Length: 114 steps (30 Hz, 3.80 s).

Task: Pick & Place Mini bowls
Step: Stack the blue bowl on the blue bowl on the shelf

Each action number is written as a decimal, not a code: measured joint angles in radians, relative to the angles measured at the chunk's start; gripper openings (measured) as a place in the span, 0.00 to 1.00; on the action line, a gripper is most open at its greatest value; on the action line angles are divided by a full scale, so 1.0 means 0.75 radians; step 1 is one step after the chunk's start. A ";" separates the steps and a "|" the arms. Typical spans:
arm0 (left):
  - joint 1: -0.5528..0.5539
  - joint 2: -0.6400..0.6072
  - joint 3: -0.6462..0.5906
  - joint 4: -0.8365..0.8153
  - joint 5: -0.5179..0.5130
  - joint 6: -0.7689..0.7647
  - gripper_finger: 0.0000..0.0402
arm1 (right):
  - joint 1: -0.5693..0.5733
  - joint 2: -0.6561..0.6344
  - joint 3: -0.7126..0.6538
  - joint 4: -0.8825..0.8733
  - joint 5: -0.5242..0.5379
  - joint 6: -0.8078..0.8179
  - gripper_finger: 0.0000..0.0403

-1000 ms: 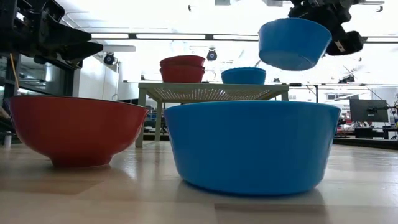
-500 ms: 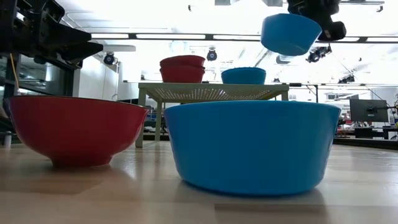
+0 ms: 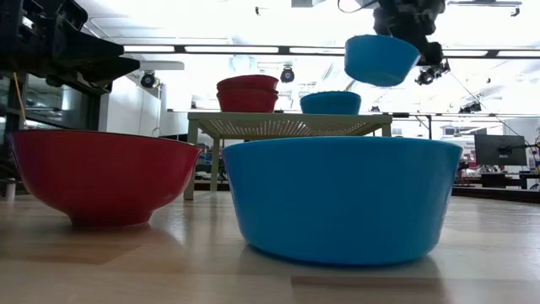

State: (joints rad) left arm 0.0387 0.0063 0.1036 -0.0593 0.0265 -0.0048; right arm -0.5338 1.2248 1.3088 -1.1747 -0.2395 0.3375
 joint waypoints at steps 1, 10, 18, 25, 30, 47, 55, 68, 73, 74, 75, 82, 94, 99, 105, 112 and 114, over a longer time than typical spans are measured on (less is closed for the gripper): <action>0.000 0.000 0.000 0.000 0.000 0.000 0.53 | -0.007 0.028 0.037 -0.017 0.000 -0.008 0.00; 0.000 0.000 0.000 0.000 0.000 0.000 0.53 | -0.090 0.325 0.419 -0.160 0.034 -0.066 0.00; 0.000 0.000 0.000 0.000 0.000 0.000 0.53 | -0.142 0.568 0.652 -0.202 0.030 -0.078 0.00; 0.001 0.000 0.000 -0.001 0.000 0.000 0.53 | -0.163 0.682 0.723 -0.252 0.001 -0.062 0.00; 0.000 0.000 0.000 -0.001 0.000 0.000 0.53 | -0.164 0.716 0.724 -0.259 -0.004 -0.017 0.00; 0.000 0.000 -0.001 -0.005 0.000 0.000 0.53 | -0.161 0.725 0.724 -0.345 0.087 0.117 0.00; 0.000 0.000 -0.001 -0.004 0.000 0.000 0.53 | -0.151 0.725 0.724 -0.345 0.097 0.143 0.00; 0.000 0.000 -0.001 -0.004 0.000 0.000 0.53 | -0.140 0.753 0.721 -0.351 0.062 0.127 0.00; 0.000 0.000 0.000 -0.004 0.000 0.000 0.53 | -0.140 0.751 0.721 -0.348 0.089 0.120 0.02; 0.001 0.000 -0.001 -0.004 0.000 0.000 0.53 | -0.140 0.751 0.721 -0.348 0.091 0.119 0.03; 0.000 0.000 -0.001 -0.004 0.000 0.000 0.53 | -0.141 0.751 0.721 -0.348 0.094 0.118 0.04; 0.000 0.000 -0.001 -0.004 0.000 0.000 0.53 | -0.140 0.751 0.721 -0.349 0.100 0.106 0.14; 0.000 0.000 -0.001 -0.004 0.000 0.000 0.53 | -0.144 0.700 0.722 -0.348 0.100 0.064 0.33; 0.000 0.000 -0.001 -0.004 0.000 0.000 0.53 | -0.143 0.674 0.723 -0.357 0.107 -0.013 0.30; 0.000 0.000 -0.001 -0.004 0.000 0.000 0.53 | -0.110 0.626 0.723 -0.354 0.171 -0.163 0.13; 0.000 0.000 -0.001 -0.004 0.000 0.000 0.53 | -0.080 0.536 0.646 -0.277 0.172 -0.308 0.02; 0.001 0.000 -0.001 -0.004 0.000 0.000 0.53 | -0.080 0.464 0.489 -0.130 0.111 -0.311 0.01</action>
State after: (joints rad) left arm 0.0391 0.0063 0.1032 -0.0624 0.0265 -0.0047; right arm -0.5934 1.5727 1.6758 -1.2719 -0.1561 0.1040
